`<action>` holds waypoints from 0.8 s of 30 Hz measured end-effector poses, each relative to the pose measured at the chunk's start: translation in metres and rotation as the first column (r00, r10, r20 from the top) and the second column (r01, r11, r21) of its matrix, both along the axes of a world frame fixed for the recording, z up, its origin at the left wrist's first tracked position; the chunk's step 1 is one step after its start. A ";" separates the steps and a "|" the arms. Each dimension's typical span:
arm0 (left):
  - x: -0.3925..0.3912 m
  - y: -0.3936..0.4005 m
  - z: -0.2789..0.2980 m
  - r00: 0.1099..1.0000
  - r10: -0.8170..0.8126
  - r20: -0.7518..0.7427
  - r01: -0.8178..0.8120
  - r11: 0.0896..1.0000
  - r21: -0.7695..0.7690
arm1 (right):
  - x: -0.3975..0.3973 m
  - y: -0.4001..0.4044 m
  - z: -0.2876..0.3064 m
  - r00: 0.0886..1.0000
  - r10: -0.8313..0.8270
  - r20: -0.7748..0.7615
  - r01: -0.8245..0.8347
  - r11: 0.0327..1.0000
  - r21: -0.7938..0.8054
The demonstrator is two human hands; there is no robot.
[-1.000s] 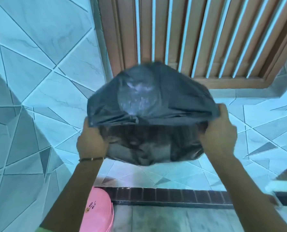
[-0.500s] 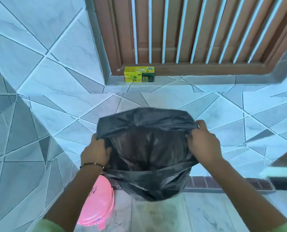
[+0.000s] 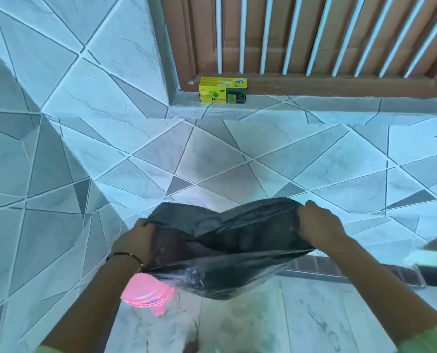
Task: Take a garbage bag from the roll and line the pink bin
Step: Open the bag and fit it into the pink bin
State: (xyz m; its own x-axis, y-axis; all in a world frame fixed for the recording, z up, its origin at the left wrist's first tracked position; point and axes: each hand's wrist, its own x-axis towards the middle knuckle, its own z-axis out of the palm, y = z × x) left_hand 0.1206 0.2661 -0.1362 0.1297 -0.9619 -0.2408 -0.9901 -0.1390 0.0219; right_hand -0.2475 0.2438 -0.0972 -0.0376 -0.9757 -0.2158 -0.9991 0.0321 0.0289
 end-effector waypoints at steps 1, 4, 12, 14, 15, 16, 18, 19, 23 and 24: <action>0.000 0.007 0.001 0.999 0.032 -0.041 -0.031 0.999 0.011 | 0.004 0.001 0.002 1.000 0.008 0.005 -0.008 1.000 -0.003; 0.013 0.017 -0.005 0.996 0.073 -0.052 -0.072 0.997 0.008 | 0.015 0.003 0.005 0.999 0.053 0.010 -0.053 0.998 -0.037; 0.078 0.038 -0.011 0.995 0.101 -0.021 -0.100 0.994 0.034 | 0.076 0.017 0.005 0.993 0.085 -0.076 -0.087 0.996 -0.029; 0.103 0.040 -0.008 0.996 0.094 -0.003 -0.094 0.995 0.043 | 0.101 0.019 0.003 0.994 0.069 -0.089 -0.074 0.996 -0.050; 0.113 0.041 -0.006 0.996 0.088 0.009 -0.089 0.994 0.056 | 0.112 0.021 0.001 0.994 0.060 -0.089 -0.065 0.996 -0.057; 0.127 0.043 -0.005 0.996 0.086 0.015 -0.087 0.994 0.059 | 0.127 0.023 -0.001 0.995 0.052 -0.090 -0.058 0.997 -0.060; 0.153 0.048 -0.003 0.996 0.085 0.014 -0.086 0.995 0.045 | 0.155 0.026 -0.004 0.995 0.043 -0.090 -0.048 0.997 -0.057; 0.164 0.051 -0.003 0.997 0.081 0.009 -0.082 0.996 0.041 | 0.167 0.028 -0.006 0.995 0.037 -0.090 -0.043 0.997 -0.058; 0.206 0.065 -0.008 0.999 0.049 -0.003 -0.049 0.997 0.051 | 0.208 0.035 -0.014 0.996 0.010 -0.088 -0.017 0.997 -0.077; 0.214 0.068 -0.009 0.999 0.042 -0.008 -0.042 0.998 0.052 | 0.215 0.038 -0.015 0.996 0.005 -0.091 -0.012 0.997 -0.082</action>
State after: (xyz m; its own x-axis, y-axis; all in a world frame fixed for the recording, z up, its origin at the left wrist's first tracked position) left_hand 0.3346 0.3346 -0.1449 0.1672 -0.9418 -0.2916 -0.9831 -0.1815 0.0224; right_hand -0.0325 0.2816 -0.1120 -0.0450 -0.9904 -0.1308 -0.9926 0.0296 0.1174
